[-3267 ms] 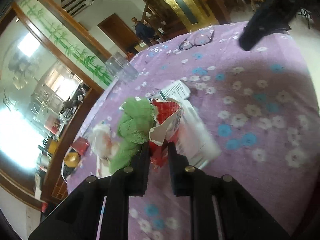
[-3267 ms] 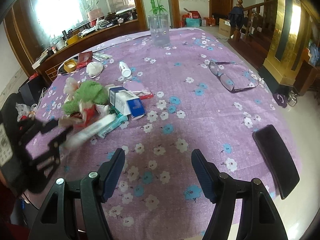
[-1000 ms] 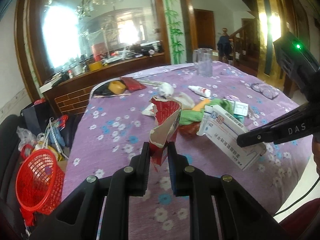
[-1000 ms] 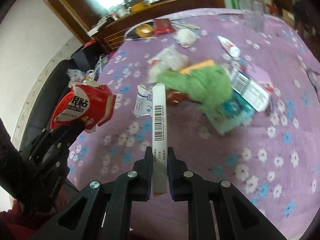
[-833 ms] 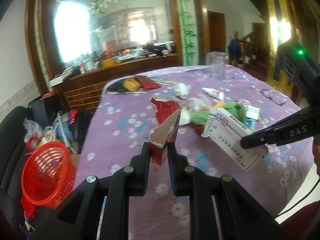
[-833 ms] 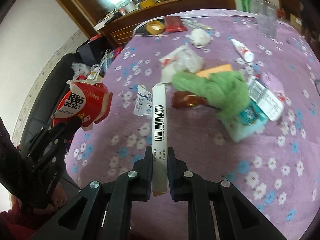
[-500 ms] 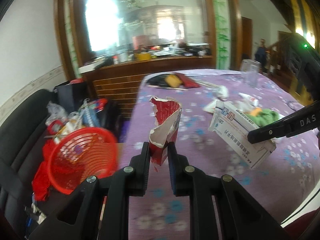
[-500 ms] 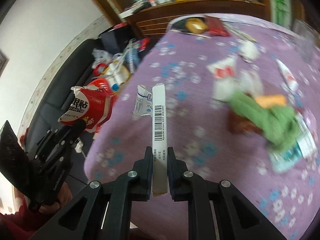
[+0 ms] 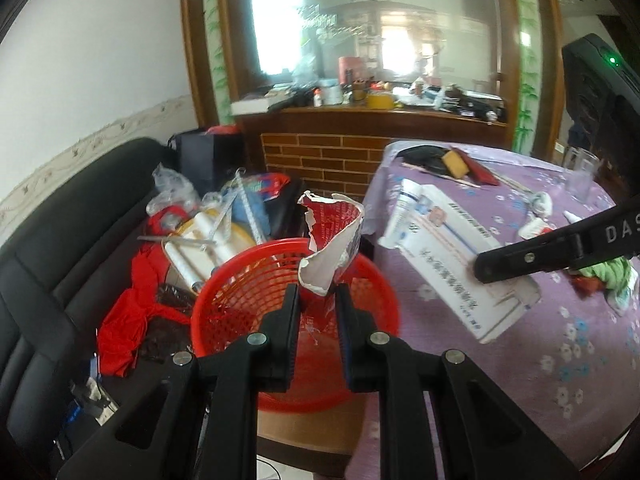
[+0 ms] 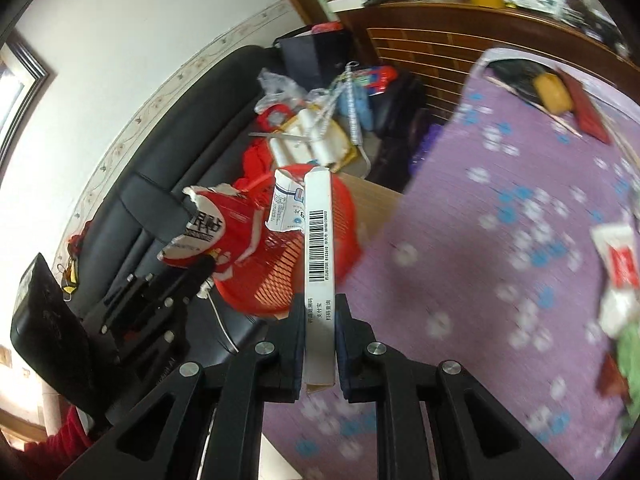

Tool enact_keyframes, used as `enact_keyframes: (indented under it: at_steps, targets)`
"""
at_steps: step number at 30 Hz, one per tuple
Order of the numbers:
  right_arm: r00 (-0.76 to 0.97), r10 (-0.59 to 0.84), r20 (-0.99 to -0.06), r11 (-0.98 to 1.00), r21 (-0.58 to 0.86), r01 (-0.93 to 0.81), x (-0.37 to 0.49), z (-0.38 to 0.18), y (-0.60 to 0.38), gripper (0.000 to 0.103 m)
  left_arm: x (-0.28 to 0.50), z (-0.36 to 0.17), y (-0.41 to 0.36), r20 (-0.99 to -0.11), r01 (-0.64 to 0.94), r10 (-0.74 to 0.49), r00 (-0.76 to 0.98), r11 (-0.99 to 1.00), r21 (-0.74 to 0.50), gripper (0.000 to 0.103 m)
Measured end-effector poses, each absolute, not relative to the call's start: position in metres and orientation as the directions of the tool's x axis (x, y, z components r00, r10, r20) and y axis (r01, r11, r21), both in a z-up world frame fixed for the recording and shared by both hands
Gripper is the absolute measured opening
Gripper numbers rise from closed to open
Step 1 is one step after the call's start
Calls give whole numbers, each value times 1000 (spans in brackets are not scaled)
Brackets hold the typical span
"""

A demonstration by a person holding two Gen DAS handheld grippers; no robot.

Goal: Collect trash
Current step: 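Release the paper cup into the red basket while the right tool drops the box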

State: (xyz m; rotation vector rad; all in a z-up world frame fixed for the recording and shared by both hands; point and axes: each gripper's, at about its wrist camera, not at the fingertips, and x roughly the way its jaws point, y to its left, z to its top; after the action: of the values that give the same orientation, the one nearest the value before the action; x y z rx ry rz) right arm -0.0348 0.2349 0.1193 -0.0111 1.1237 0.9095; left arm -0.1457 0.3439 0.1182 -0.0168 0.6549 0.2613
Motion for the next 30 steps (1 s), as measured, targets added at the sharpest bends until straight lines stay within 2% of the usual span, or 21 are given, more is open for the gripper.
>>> enact_keyframes:
  at_steps: [5, 6, 7, 8, 9, 10, 11, 18, 30]
  targets:
    - [111, 611, -784, 652, 418, -633, -22, 112, 281, 15, -134, 111, 374, -629, -287, 242, 739, 957, 31, 20]
    - [113, 608, -786, 655, 416, -631, -19, 110, 287, 16, -132, 111, 379, -633, -290, 234, 738, 957, 16, 27]
    - [115, 605, -788, 657, 413, -630, -16, 109, 293, 16, -131, 111, 382, -633, -292, 233, 738, 956, 11, 46]
    - [113, 603, -789, 658, 413, -630, -14, 108, 298, 19, -130, 112, 384, -629, -306, 246, 737, 952, 14, 57]
    - [112, 606, -788, 658, 417, -627, -11, 108, 300, 31, -131, 114, 385, -618, -320, 259, 742, 947, 14, 68]
    - [119, 610, -783, 661, 421, -621, -10, 109, 300, 39, -133, 116, 385, -607, -327, 265, 749, 945, 10, 69]
    - [123, 617, -777, 660, 426, -619, -10, 111, 298, 40, -134, 118, 385, -604, -329, 264, 752, 944, 4, 69]
    - [167, 627, -761, 673, 421, -608, -22, 120, 252, 40, -140, 124, 360, -597, -285, 220, 771, 959, -14, 69]
    - [277, 565, -777, 794, 421, -438, -39, 104, 99, 40, -123, 113, 258, -649, -101, 28, 760, 992, -75, 69]
